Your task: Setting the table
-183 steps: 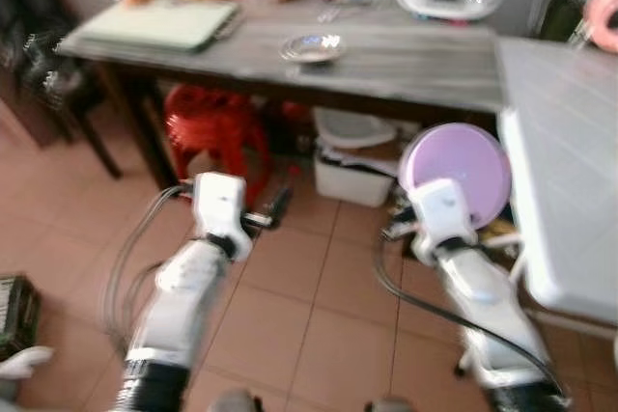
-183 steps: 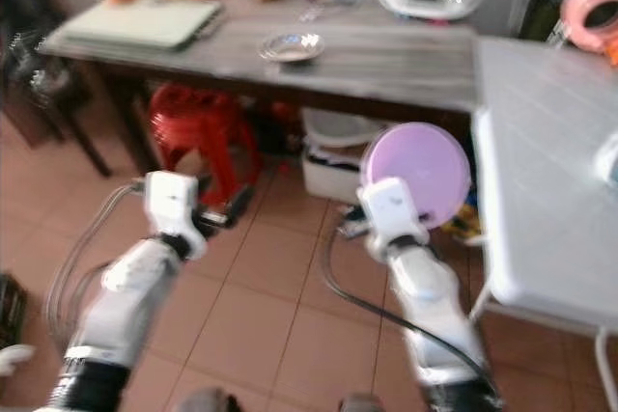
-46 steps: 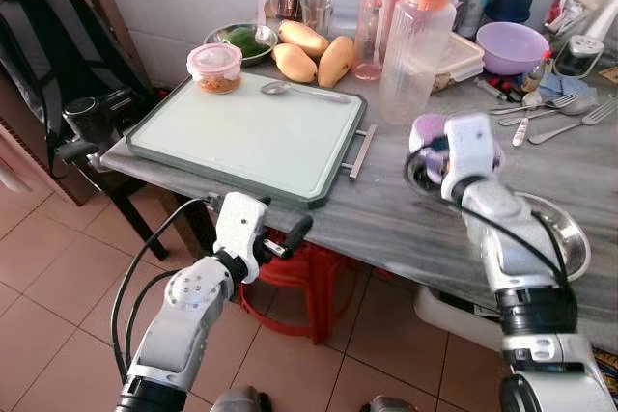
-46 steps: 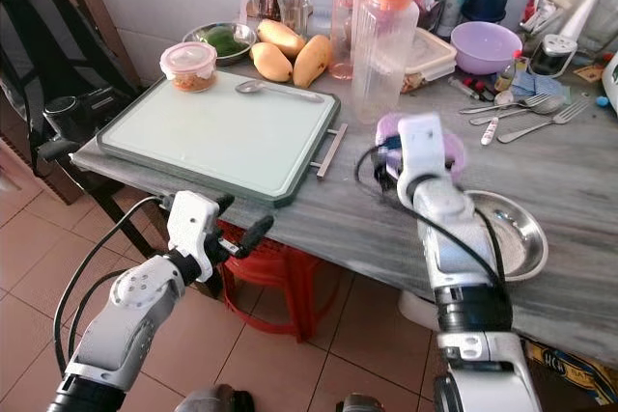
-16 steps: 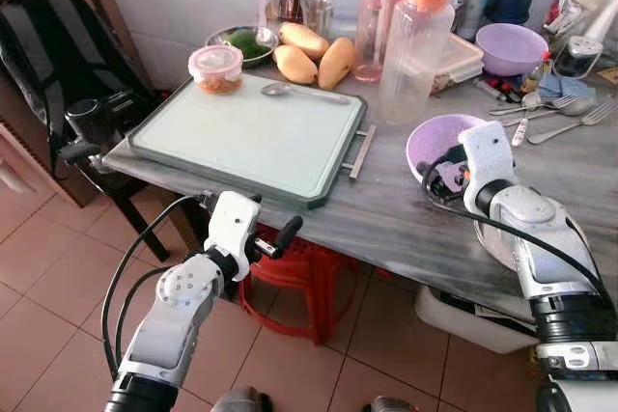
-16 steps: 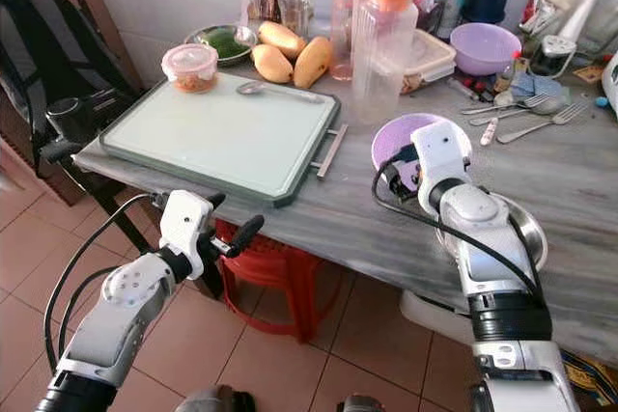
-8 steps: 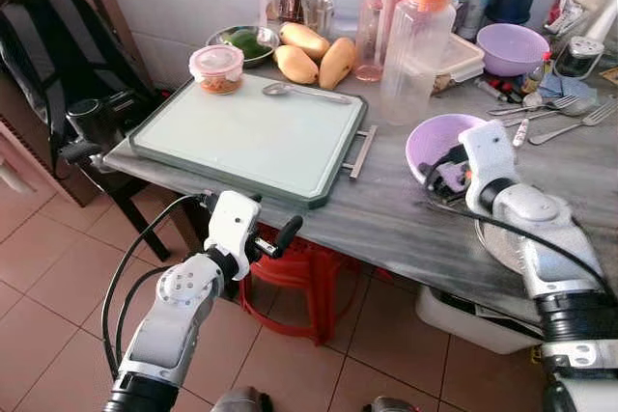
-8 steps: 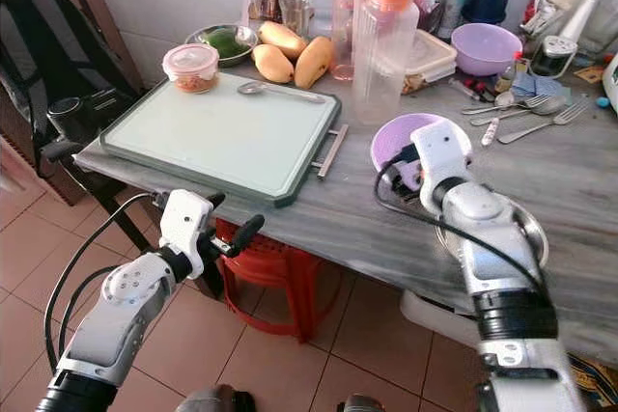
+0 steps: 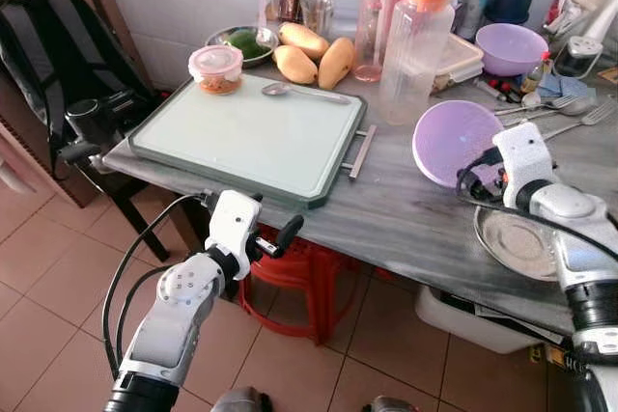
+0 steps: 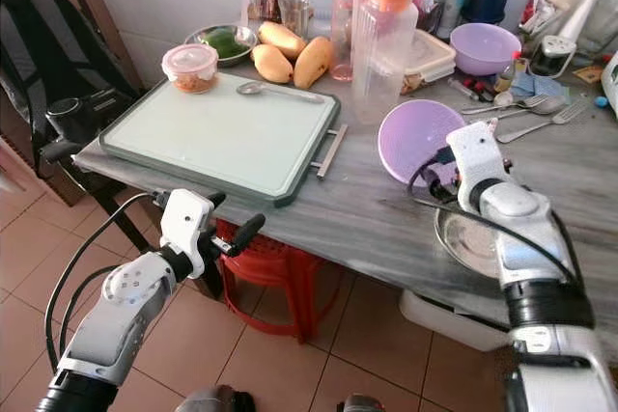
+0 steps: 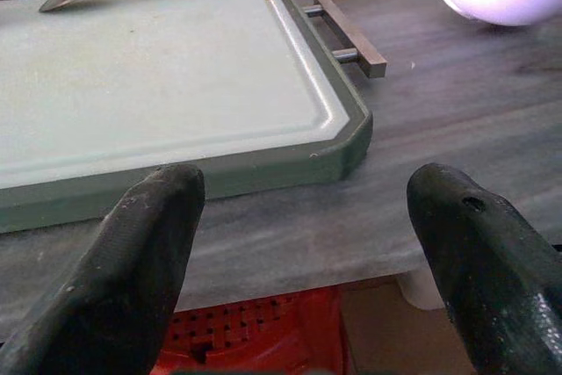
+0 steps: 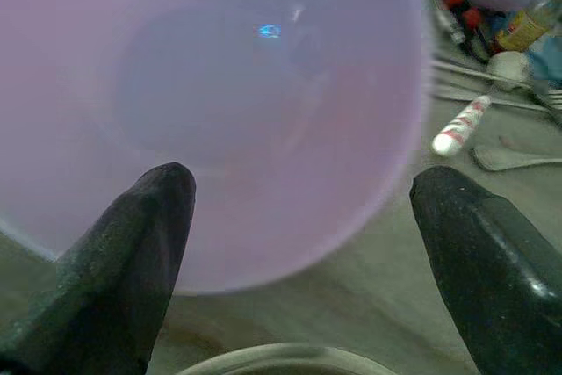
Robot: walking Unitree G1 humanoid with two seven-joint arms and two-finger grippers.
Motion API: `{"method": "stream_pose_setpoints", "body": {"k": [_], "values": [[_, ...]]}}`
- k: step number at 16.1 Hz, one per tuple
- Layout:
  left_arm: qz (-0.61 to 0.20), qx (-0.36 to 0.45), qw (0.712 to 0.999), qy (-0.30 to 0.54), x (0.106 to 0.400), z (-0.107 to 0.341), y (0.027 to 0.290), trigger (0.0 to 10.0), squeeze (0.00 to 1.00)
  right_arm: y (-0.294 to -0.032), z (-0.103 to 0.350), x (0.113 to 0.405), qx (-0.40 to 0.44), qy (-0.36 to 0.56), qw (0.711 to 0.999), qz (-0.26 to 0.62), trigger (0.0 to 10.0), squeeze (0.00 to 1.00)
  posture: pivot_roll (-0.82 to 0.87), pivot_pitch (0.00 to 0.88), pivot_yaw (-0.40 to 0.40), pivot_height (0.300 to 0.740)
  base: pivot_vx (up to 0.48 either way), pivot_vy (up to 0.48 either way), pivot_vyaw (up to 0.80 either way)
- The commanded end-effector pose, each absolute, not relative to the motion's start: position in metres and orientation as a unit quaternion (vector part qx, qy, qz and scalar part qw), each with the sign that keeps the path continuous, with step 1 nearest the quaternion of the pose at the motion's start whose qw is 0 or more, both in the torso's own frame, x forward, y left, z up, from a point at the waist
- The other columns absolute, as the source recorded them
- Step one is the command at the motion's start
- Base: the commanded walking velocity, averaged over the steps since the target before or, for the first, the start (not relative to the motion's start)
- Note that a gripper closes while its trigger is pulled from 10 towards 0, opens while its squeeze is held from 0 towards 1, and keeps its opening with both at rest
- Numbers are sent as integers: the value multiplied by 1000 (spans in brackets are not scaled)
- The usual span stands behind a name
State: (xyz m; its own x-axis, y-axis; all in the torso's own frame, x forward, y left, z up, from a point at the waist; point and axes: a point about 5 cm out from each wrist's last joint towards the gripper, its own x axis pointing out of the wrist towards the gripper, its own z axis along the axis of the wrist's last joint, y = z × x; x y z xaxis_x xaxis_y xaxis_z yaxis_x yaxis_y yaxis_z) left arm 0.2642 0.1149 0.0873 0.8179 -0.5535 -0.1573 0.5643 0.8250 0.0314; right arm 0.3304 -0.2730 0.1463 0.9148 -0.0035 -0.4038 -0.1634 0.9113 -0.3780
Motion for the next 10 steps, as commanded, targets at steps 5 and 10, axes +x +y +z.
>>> {"method": "stream_pose_setpoints", "body": {"k": [5, 10], "values": [[-297, 46, 952, 60, 267, 93, 115, 10000, 0, -274, 164, 340, -207, 176, 961, 44, 10000, 0, -20, 0, 48, 740, 0, 0, 0], [-300, 48, 951, 60, 269, 92, 114, 10000, 0, -259, 174, 341, -176, 165, 966, 94, 10000, 0, -31, 0, 48, 740, 0, 0, 0]]}}
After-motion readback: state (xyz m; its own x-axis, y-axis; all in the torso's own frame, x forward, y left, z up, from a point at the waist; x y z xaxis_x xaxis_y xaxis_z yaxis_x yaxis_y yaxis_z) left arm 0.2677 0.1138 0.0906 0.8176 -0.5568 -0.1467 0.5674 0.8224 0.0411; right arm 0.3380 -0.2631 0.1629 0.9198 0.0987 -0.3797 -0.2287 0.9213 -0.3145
